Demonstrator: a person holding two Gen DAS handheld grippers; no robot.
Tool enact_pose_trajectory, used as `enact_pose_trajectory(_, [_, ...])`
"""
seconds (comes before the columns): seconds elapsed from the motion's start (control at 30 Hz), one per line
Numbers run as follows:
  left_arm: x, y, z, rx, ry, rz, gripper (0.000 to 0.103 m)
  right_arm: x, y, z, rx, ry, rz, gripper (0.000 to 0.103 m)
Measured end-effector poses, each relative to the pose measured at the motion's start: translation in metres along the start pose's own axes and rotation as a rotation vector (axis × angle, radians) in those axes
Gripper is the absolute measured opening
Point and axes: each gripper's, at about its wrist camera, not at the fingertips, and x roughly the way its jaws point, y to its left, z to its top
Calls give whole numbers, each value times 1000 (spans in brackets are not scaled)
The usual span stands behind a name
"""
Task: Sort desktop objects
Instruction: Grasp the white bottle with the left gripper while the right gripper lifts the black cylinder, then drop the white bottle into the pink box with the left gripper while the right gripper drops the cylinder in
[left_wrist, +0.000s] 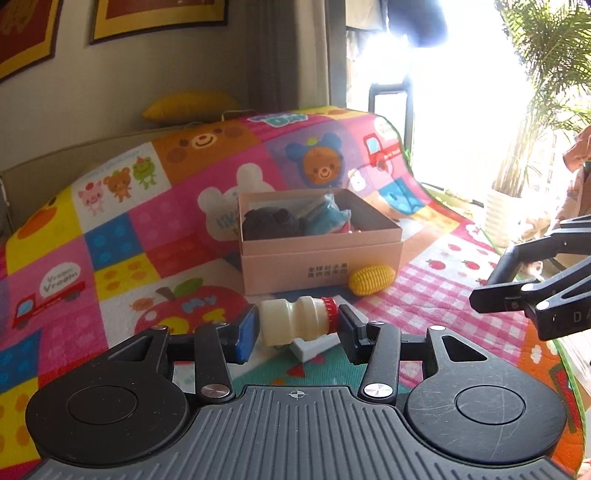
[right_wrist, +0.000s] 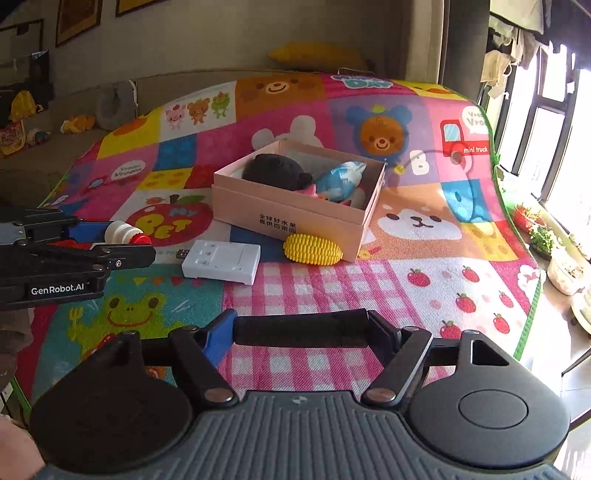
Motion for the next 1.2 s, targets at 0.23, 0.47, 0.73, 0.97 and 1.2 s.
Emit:
enact_pose_trajectory(0.23, [56, -1, 63, 55, -108, -30, 51, -9, -38, 88, 52, -135, 24, 75])
enact_pose_trajectory(0.47, [127, 14, 89, 3, -88, -54, 64, 58, -51, 196, 170, -151, 68, 75])
enact_pose_trajectory(0.73, [101, 62, 36, -61, -25, -9, 98, 181, -41, 244, 321, -72, 49, 87])
enact_pose_trajectory(0.97, [95, 68, 11, -120, 46, -58, 101, 177, -42, 216, 303, -50, 11, 88])
enact_pose_trajectory(1.2, [80, 40, -6, -84, 82, -136, 103, 117, -41, 168, 175, -125, -63, 103])
